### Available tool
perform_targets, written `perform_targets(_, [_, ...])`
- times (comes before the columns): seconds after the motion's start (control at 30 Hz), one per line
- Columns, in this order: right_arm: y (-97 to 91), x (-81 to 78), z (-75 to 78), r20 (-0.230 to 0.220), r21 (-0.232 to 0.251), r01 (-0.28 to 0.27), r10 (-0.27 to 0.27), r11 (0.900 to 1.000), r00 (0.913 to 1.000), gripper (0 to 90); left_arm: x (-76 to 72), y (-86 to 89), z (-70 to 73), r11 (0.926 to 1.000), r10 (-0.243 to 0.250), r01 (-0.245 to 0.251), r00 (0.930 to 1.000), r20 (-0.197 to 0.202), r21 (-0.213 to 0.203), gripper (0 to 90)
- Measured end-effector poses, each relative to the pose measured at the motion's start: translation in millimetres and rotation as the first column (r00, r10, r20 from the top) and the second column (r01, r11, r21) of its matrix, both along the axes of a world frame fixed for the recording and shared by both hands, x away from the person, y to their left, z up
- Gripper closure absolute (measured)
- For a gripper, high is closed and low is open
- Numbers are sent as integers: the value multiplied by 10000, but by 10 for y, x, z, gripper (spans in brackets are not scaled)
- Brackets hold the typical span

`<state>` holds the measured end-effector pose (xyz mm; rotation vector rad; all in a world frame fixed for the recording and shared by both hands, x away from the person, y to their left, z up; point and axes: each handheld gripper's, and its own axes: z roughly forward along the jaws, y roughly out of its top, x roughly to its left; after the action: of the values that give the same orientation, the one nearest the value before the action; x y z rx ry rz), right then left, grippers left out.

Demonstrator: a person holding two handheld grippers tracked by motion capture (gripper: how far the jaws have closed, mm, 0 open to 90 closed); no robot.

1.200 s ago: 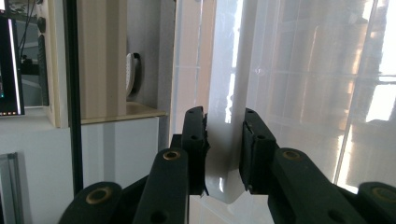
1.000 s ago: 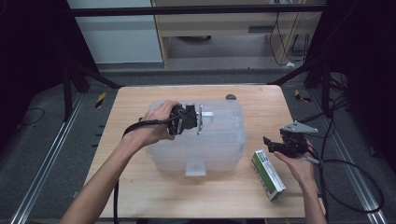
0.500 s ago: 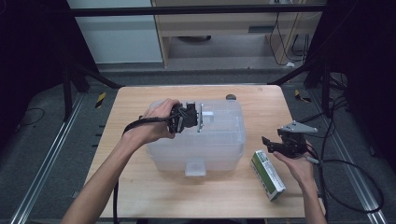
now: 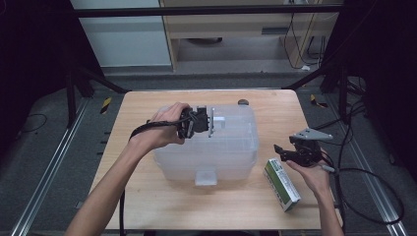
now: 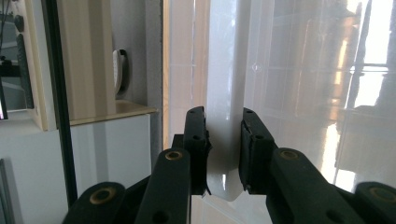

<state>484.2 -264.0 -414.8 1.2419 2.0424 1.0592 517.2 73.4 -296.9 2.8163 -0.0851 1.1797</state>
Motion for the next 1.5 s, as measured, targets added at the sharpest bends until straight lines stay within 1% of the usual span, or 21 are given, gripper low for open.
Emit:
perform_targets(0.1, [15,-12,15,15,13,-108,108,9999,9999,346,10,3,6,10000,4,-3,10000,41,-86,751])
perform_targets(0.2, [23,-19,31,26,41,-151,151,9999,9999,354,20,4,15,9999,56,-56,10000,-4,-138,750])
perform_targets(0.23, [34,-26,47,53,70,-256,255,9996,9997,361,21,3,15,9998,91,-91,10000,-20,-178,750])
perform_targets(0.3, [46,-31,56,40,63,-334,333,9994,9994,368,25,3,20,9998,71,-71,10000,-5,-162,750])
perform_targets(0.33, [46,-31,56,40,63,-334,333,9994,9994,368,32,3,33,10000,31,-31,10000,20,-61,750])
perform_targets(0.37, [55,-33,59,24,58,-401,401,9992,9992,377,37,5,34,9999,38,-38,10000,23,-112,750])
perform_targets(0.43, [65,-37,64,-11,68,-441,441,9990,9990,386,40,4,45,9999,98,-99,9999,-38,-78,749])
perform_targets(0.47, [65,-37,64,-11,68,-441,441,9990,9990,386,40,4,45,9999,98,-99,9999,-38,-78,749])
perform_targets(0.5, [74,-42,71,-64,109,-511,511,9986,9987,402,46,7,41,9998,48,-48,10000,-16,-166,749])
perform_targets(0.6, [79,-44,78,-59,115,-590,591,9982,9982,416,50,9,45,9998,48,-48,10000,-31,-177,749])
perform_targets(0.63, [85,-48,85,-75,127,-673,674,9977,9977,432,52,8,48,9997,106,-108,9999,-94,-206,748])
perform_targets(0.73, [90,-51,92,-91,100,-745,746,9972,9972,446,53,4,52,9998,111,-112,9999,-72,-175,749])
perform_targets(0.77, [99,-54,97,-168,139,-822,824,9965,9965,460,54,0,62,9997,188,-189,9998,-121,-132,749])
perform_targets(0.9, [111,-58,100,-273,130,-954,957,9954,9950,493,77,6,70,9996,155,-157,9998,-93,-245,747])
perform_targets(1.03, [124,-63,112,-282,106,-1071,1074,9942,9938,520,80,1,77,9997,155,-156,9999,-55,-205,748])
perform_targets(1.13, [136,-70,117,-316,152,-1140,1144,9934,9929,530,89,4,82,9996,178,-180,9998,-58,-239,747])
perform_targets(1.23, [155,-74,122,-356,50,-1333,1334,9911,9904,547,99,5,94,9993,248,-250,9997,-87,-265,746])
perform_targets(1.37, [170,-78,128,-371,32,-1431,1431,9897,9890,568,117,4,104,9992,232,-232,9997,7,-311,746])
perform_targets(1.5, [175,-86,140,-390,61,-1465,1467,9892,9884,585,124,5,108,9991,247,-247,9997,9,-337,745])
